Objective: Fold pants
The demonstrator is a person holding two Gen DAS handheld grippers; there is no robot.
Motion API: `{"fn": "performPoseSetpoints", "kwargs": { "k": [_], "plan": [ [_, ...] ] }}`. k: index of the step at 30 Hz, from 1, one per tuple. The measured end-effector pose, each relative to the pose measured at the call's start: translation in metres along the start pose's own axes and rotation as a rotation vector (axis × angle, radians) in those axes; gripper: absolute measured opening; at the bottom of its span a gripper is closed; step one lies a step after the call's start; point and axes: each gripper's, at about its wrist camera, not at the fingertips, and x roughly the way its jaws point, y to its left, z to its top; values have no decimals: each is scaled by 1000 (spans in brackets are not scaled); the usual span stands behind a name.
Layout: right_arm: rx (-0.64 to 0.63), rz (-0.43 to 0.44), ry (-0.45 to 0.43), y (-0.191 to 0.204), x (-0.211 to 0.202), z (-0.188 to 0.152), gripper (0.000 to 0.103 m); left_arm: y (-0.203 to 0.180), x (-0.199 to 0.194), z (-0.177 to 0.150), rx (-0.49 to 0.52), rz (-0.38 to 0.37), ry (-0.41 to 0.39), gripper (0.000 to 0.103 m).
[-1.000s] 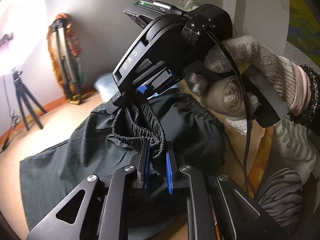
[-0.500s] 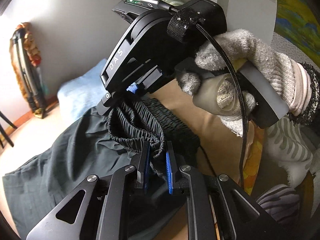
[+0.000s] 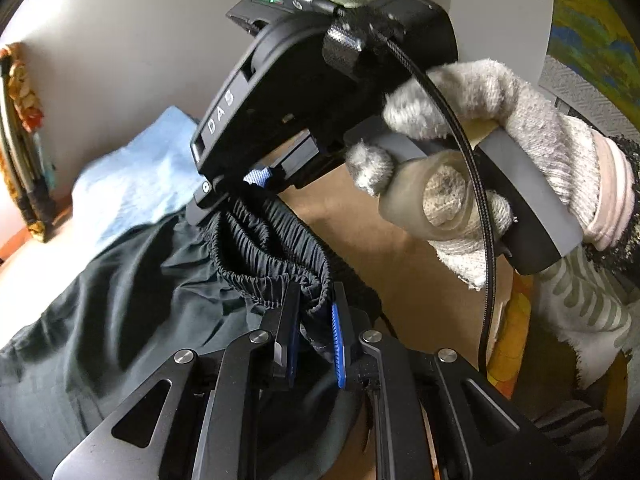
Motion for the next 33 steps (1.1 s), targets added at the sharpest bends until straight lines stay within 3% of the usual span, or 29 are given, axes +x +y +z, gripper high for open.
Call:
{"fn": "performPoseSetpoints", "kwargs": {
  "k": [4,7,11,16,18,22,24,27,33],
  "plan": [
    [55,35,-23,-16,-3,0,36,-3,10,-3,10,-10,27,14],
    [75,56,-53,-23,-10,-1,39,-4,9,-5,11,-8,24,18],
    [69,31,-73,-24,-17,-5,41,3,-1,-3,-22,-31,39,37],
    [17,3,-97,-13,-23,-12,43,13,-45,-15,-18,-11,18,41],
    [-10,-30,-88,-6,-19,-15,43,29,-70,-23,-37,27,4,48],
    [-44,-100,-75,4,-8,-15,41,71,-115,-37,-114,124,-21,48],
    [-66,-138,-75,12,-4,-17,33,98,-142,-47,-159,201,-37,48],
    [-92,-180,-75,21,-3,-22,13,139,-175,-63,-238,302,-46,48],
    [-47,-243,-128,17,-24,-31,7,197,-225,-105,-359,465,-35,48]
  ]
}}
